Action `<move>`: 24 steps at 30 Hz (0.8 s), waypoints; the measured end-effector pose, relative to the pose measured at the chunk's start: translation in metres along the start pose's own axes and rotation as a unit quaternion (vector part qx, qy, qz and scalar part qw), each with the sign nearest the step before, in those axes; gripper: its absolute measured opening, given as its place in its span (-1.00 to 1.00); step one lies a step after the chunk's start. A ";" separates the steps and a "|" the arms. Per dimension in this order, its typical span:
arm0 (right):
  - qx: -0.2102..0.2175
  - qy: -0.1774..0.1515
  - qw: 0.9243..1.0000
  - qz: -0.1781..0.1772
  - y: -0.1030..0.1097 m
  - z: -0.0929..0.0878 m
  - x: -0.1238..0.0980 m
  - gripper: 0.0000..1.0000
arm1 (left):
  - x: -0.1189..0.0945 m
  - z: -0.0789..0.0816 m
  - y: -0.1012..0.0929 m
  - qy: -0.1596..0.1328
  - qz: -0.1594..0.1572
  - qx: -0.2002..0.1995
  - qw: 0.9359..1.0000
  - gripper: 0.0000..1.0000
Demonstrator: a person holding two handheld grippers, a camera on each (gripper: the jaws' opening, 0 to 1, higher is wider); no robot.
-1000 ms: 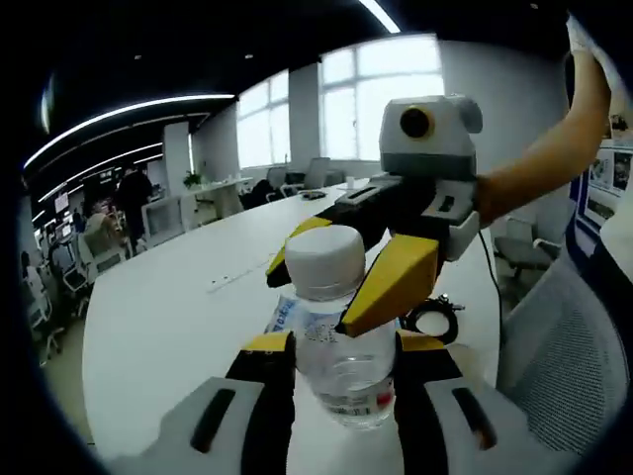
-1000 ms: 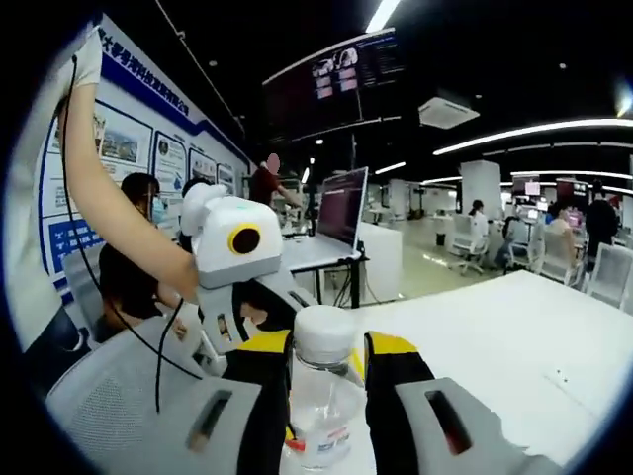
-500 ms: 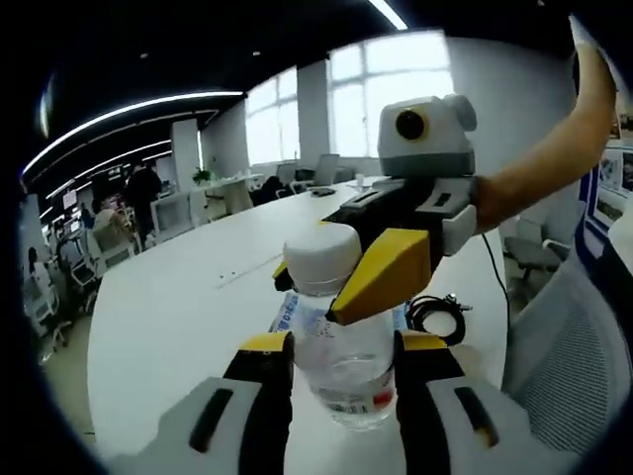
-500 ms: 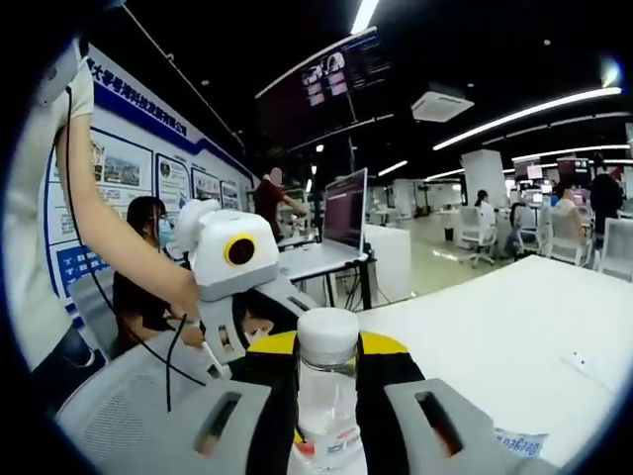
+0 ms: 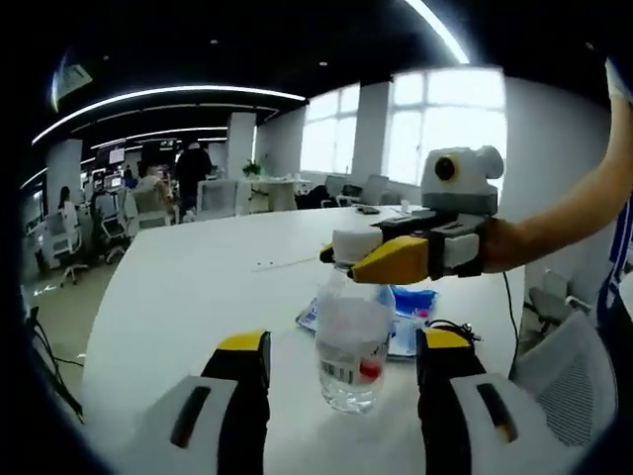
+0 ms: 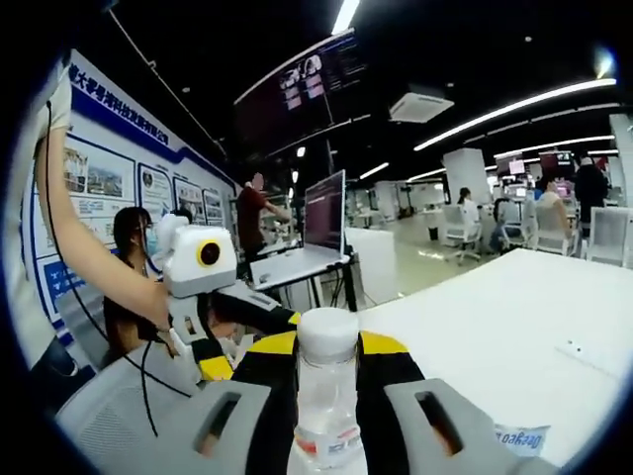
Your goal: Arrange the tabletop items into an orderly group along one side of the table until the central work area is clear of visible clutter.
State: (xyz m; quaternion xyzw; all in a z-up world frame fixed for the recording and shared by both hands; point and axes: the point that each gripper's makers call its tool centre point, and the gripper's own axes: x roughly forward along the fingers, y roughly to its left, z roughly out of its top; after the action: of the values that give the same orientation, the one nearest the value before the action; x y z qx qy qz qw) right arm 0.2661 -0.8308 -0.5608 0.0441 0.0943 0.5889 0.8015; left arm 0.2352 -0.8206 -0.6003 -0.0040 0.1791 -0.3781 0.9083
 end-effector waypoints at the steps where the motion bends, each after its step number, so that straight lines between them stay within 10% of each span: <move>1: 0.001 -0.001 1.000 -0.001 -0.001 0.000 0.000 -0.66 | -0.002 -0.002 -0.001 0.000 0.002 -0.004 1.000 0.43; 24: -0.011 0.013 0.995 -0.097 -0.056 -0.009 0.028 -0.66 | -0.049 -0.022 -0.002 0.011 0.062 -0.036 0.997 0.48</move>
State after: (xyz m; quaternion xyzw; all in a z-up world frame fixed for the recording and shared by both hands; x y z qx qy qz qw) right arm 0.3249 -0.8213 -0.5824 0.0187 0.1018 0.5098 0.8540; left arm 0.1946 -0.7852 -0.6049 -0.0214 0.2022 -0.3141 0.9273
